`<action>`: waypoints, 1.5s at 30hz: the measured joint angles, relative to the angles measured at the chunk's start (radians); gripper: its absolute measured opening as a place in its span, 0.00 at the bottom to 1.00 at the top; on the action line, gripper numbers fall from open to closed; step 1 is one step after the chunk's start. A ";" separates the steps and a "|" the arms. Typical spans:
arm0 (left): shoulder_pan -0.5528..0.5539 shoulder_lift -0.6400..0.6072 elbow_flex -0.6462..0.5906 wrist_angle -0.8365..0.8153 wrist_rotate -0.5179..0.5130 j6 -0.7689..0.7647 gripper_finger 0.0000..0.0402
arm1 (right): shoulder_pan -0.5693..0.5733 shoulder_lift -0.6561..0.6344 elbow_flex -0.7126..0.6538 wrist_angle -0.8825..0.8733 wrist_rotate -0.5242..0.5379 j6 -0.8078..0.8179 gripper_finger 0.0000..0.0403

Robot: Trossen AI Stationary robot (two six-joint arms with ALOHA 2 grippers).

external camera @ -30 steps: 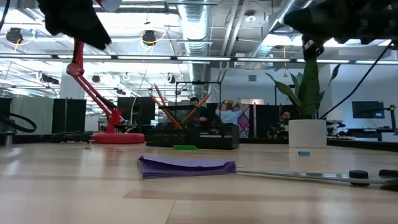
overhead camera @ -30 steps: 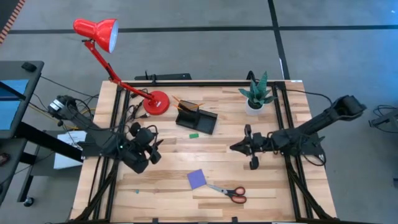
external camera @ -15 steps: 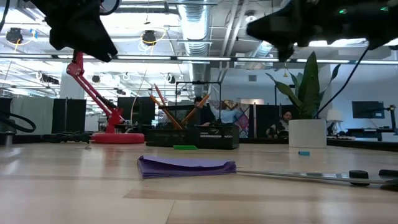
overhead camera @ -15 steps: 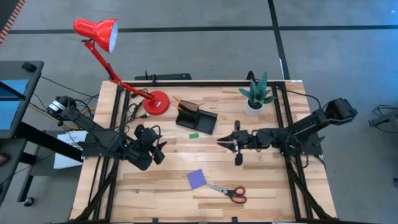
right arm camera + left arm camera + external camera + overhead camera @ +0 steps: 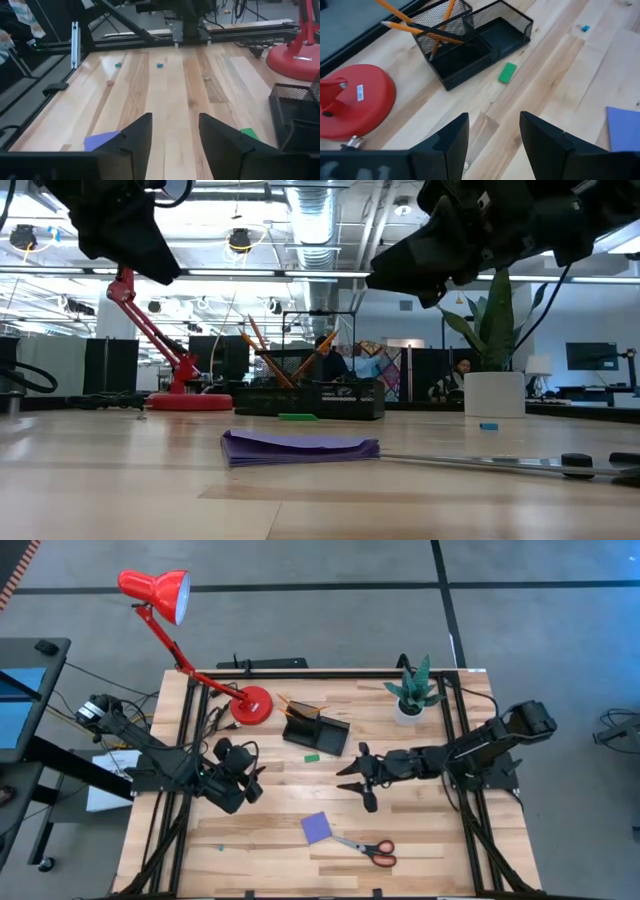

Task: Pick and place office supplies into organizer
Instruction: Put the left yellow binder clip into the black desk organizer

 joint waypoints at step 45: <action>0.019 -0.001 -0.642 0.750 0.052 0.158 0.42 | 0.000 0.000 0.000 -0.023 0.000 0.095 0.33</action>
